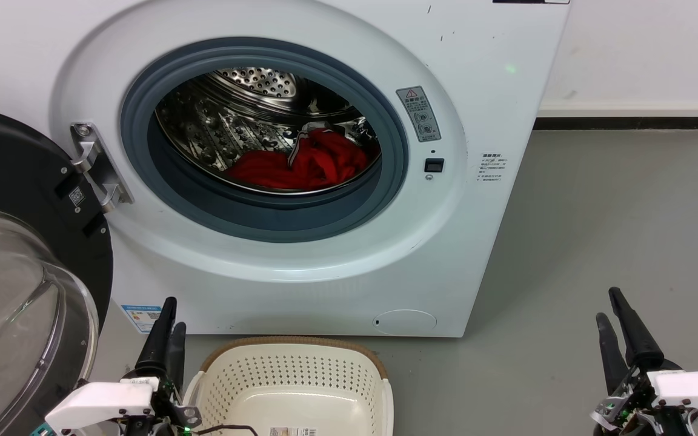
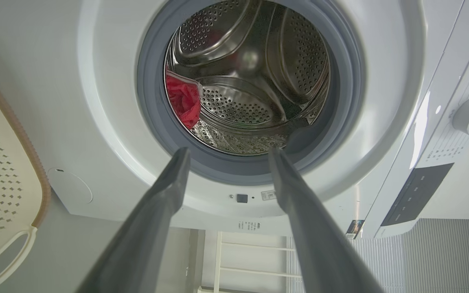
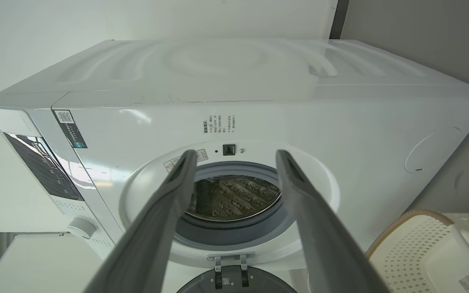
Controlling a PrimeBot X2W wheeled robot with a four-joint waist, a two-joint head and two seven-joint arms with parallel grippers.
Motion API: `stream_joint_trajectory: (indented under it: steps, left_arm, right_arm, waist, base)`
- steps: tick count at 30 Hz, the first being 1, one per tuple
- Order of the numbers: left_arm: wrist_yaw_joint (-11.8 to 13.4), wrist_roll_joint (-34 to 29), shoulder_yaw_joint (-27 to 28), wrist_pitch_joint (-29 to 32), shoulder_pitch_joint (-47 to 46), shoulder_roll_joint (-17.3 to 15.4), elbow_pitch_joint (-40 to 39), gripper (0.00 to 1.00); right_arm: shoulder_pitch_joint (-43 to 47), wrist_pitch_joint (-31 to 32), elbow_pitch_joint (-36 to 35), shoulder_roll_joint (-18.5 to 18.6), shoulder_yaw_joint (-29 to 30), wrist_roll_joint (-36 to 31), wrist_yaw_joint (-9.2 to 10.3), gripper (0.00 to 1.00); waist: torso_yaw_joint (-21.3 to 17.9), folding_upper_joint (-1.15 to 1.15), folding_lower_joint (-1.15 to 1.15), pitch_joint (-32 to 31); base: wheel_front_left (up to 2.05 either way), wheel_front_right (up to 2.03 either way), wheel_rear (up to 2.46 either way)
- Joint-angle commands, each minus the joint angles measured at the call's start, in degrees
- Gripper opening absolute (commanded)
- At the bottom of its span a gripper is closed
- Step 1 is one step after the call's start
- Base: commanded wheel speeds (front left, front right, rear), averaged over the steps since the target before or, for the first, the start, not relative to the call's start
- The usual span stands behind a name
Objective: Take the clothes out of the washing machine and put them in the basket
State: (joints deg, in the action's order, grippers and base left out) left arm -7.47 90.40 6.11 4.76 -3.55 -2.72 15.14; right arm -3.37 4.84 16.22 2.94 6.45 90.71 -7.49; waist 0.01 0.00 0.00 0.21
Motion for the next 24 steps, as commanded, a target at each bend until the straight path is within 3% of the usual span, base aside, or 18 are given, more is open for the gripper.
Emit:
stream_joint_trajectory:
  steps: [1,24]
  left_arm:
    - [0.02,-1.42,0.23,-0.53,-0.75,-0.11,-1.43,1.00]
    - [6.78,-29.55,-4.11,-6.29,1.17,-0.14,-8.63,1.00]
  right_arm:
    - [-0.55,-0.57,-1.19,0.03,0.21,-1.60,0.00,1.00]
    - [2.94,-6.35,-10.56,0.02,-2.37,-36.08,0.00,1.00]
  waist:
    - [0.01,0.00,0.00,0.02]
    - [0.14,0.00,0.00,0.37]
  base:
    - [0.00,0.00,0.00]
    - [0.00,0.00,0.00]
